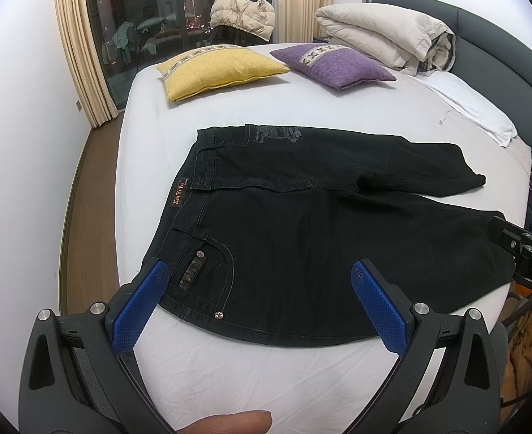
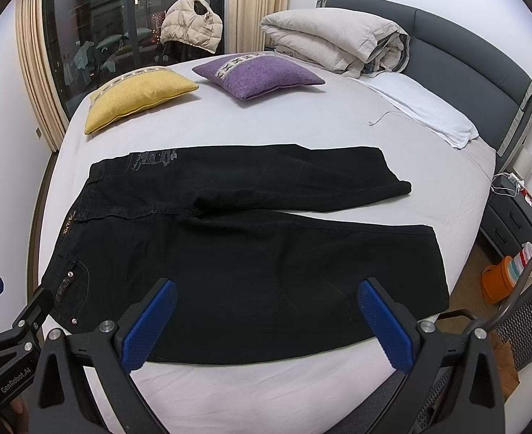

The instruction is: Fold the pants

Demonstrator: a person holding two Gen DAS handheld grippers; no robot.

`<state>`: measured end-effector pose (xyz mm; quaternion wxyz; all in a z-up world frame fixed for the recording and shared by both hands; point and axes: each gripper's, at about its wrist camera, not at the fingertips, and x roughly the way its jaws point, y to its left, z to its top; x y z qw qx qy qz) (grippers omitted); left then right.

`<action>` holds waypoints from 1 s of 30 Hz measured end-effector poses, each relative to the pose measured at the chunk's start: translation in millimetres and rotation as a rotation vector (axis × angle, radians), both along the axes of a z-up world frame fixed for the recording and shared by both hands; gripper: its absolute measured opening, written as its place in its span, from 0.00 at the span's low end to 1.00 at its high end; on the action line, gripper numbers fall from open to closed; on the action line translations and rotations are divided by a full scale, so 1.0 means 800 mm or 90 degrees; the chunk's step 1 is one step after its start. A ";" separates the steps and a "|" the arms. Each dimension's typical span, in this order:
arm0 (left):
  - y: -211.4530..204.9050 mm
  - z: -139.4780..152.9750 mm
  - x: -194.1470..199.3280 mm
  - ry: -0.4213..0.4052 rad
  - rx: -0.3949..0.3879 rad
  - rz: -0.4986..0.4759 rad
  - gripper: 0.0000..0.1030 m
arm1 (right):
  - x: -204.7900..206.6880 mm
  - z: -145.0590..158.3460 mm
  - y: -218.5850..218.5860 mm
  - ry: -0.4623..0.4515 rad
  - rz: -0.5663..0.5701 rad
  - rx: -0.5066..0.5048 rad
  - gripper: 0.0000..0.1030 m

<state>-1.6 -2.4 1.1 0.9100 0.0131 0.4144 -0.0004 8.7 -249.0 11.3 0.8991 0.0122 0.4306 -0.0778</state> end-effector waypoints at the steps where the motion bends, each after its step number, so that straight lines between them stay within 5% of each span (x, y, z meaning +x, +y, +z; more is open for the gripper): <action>1: 0.000 0.000 0.000 0.000 -0.001 0.000 1.00 | 0.000 -0.001 0.001 0.000 0.000 -0.001 1.00; 30: 0.004 -0.008 -0.006 0.008 -0.001 0.001 1.00 | 0.001 -0.014 0.005 0.014 0.008 -0.005 1.00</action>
